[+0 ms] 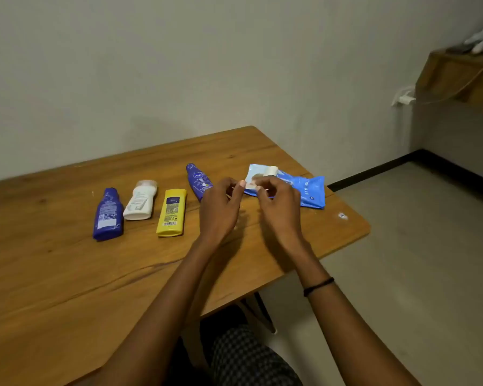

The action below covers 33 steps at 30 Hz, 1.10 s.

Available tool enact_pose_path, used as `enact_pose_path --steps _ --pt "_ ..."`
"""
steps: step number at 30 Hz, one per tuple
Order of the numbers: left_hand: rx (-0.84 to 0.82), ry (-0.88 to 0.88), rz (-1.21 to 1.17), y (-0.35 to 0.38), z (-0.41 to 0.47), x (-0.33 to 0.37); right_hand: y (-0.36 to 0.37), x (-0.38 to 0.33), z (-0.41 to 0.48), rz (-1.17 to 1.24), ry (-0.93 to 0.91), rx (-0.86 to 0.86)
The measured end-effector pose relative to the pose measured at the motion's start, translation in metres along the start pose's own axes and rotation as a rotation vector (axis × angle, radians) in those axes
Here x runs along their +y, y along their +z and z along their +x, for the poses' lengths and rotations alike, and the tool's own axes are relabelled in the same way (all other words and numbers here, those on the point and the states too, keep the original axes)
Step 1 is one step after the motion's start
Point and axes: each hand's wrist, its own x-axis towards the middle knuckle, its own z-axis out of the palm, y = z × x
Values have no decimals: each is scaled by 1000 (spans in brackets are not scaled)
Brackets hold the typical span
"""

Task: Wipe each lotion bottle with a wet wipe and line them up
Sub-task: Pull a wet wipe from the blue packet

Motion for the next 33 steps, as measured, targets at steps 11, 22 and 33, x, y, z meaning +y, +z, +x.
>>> enact_pose_path --steps 11,22,33 --pt "-36 -58 -25 52 31 -7 -22 76 94 -361 173 -113" --pt "-7 -77 -26 65 36 -10 -21 90 112 -400 126 -375" --pt "-14 -78 -11 70 36 -8 -24 93 118 -443 160 -467"
